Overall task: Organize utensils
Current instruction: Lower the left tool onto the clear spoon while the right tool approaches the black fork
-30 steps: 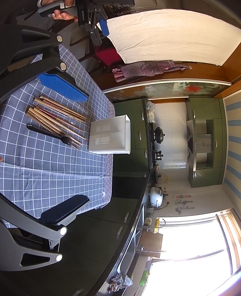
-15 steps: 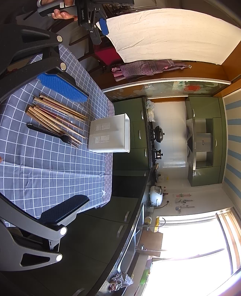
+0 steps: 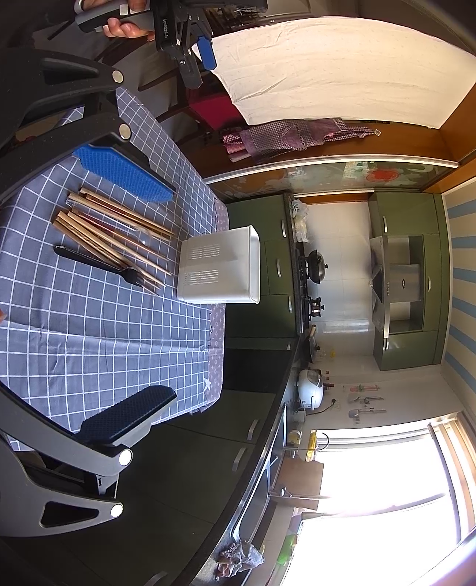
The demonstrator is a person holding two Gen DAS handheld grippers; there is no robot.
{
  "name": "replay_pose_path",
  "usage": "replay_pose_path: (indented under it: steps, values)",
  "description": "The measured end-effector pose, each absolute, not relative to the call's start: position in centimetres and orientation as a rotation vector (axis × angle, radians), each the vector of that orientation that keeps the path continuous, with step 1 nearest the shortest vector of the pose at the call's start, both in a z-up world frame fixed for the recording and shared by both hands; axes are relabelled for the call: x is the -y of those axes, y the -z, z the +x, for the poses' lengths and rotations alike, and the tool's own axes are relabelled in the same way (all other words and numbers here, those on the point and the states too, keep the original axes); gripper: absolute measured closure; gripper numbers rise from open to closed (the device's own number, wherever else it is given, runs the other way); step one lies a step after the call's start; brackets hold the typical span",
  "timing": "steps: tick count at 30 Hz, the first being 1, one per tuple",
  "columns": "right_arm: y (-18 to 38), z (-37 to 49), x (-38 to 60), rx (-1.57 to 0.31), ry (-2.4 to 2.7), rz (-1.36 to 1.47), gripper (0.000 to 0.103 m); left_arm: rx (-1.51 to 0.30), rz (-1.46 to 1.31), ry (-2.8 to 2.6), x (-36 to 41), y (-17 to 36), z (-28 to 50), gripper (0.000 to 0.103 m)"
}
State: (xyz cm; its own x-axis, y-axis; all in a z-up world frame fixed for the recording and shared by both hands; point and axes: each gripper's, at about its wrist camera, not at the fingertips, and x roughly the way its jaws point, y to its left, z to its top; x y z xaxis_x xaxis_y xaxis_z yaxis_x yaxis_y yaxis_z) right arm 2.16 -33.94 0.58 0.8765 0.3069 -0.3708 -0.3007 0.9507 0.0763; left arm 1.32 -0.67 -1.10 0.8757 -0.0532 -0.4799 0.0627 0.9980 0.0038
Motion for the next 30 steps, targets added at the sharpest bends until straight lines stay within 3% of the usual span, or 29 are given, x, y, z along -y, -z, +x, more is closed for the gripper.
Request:
replay_pose_path:
  steps: [5, 14, 21, 23, 25, 27, 30]
  values:
    - [0.6, 4.8, 33.8, -0.488, -0.307, -0.011, 0.004, -0.64, 0.009, 0.096, 1.2, 2.3, 5.1, 0.006]
    - [5.8, 14.9, 35.8, -0.917, -0.289, 0.046, 0.004, -0.952, -0.037, 0.215, 4.1, 6.2, 13.4, 0.006]
    - [7.6, 19.1, 37.2, -1.044, -0.309, 0.086, 0.005, -1.121, -0.014, 0.307, 8.9, 8.5, 17.9, 0.007]
    - [8.0, 20.0, 37.6, -1.076, -0.308, 0.106, 0.008, -1.16, -0.002, 0.322, 10.2, 9.1, 18.9, 0.013]
    - [8.2, 20.4, 37.5, -1.103, -0.318, 0.11, 0.017, -1.211, -0.018, 0.321, 10.8, 10.0, 19.9, 0.031]
    - [8.4, 20.6, 37.4, -1.115, -0.317, 0.1, 0.021, -1.258, -0.023, 0.317, 11.5, 10.9, 20.8, 0.035]
    - [8.6, 20.9, 36.9, -1.123, -0.328, 0.079, 0.027, -1.294, -0.02, 0.285, 12.1, 12.2, 21.7, 0.051]
